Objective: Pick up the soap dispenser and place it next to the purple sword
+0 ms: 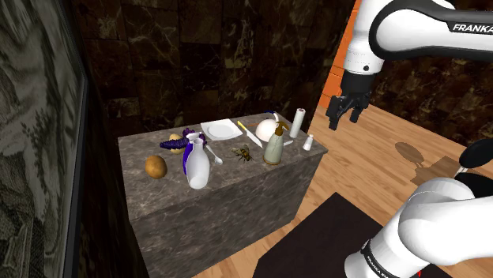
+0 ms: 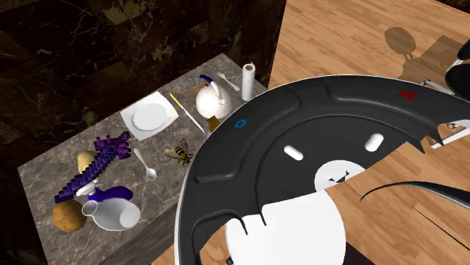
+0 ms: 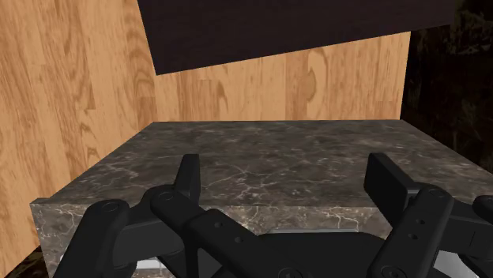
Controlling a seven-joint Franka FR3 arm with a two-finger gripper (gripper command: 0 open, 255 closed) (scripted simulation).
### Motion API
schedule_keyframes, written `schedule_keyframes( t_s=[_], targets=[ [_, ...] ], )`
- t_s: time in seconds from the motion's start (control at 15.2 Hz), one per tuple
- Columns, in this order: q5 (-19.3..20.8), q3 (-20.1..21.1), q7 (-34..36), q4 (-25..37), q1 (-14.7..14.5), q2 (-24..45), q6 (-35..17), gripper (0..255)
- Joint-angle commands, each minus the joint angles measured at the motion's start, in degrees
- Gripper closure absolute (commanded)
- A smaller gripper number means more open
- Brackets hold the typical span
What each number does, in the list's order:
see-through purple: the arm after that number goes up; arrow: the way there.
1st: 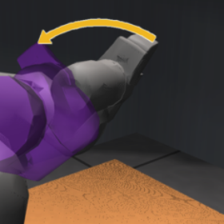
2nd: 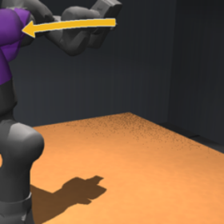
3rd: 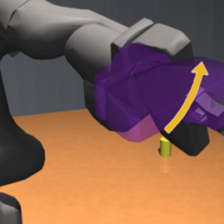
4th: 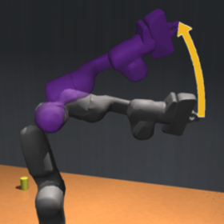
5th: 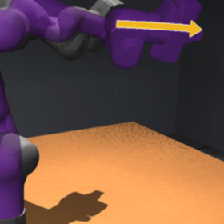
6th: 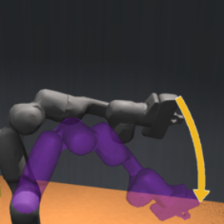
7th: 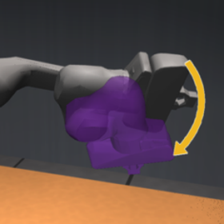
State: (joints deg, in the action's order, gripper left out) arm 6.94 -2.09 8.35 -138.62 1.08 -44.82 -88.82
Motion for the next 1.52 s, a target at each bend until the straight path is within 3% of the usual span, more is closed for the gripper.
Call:
schedule_keyframes(
  t_s=[0.0,0.73,1.45],
  targets=[
    [0.0,0.0,0.0,0.0,0.0,0.0,0.0,0],
    [2.4,-5.8,-4.0,5.1,1.5,21.4,-17.7,0],
    [-0.5,-9.9,-9.5,19.4,2.8,45.4,-28.7,0]
  ],
)
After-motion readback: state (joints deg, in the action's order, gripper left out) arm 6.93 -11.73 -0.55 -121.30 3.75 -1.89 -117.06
